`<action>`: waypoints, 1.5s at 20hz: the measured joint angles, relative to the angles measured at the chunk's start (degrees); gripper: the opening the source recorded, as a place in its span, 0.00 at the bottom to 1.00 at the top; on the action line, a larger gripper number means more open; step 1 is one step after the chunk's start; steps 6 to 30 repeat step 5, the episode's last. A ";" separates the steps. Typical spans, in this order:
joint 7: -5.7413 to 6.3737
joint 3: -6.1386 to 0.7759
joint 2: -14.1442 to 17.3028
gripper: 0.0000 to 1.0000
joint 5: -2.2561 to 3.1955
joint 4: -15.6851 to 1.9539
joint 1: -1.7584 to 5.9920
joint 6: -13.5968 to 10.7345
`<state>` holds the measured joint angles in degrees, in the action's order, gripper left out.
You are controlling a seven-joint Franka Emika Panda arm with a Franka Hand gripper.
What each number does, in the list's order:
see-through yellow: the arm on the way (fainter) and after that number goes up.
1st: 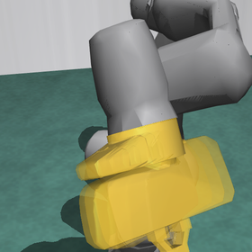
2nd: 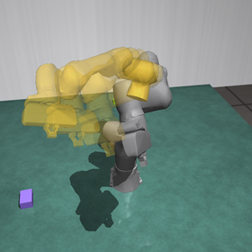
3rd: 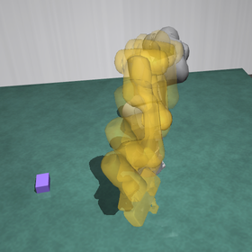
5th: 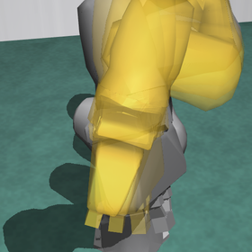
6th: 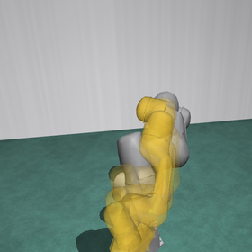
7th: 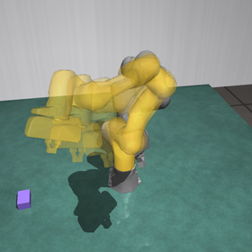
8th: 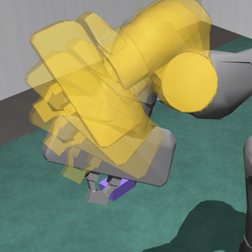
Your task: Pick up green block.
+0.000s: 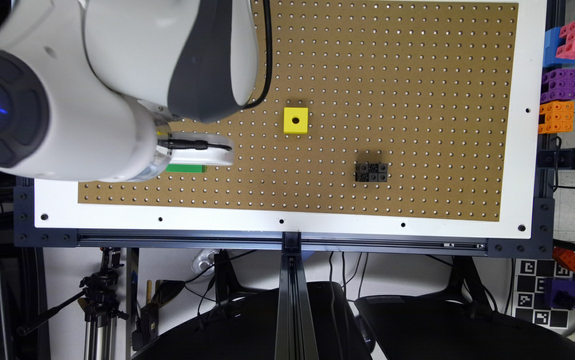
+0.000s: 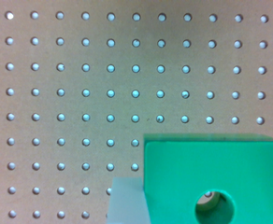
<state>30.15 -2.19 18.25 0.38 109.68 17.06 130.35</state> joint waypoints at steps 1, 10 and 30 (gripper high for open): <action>0.00 0.00 -0.48 0.00 0.00 0.01 0.00 -0.47; 0.00 -0.01 -0.60 0.00 0.00 0.02 0.00 -0.68; 0.00 -0.01 -0.60 0.00 0.00 0.02 0.00 -0.68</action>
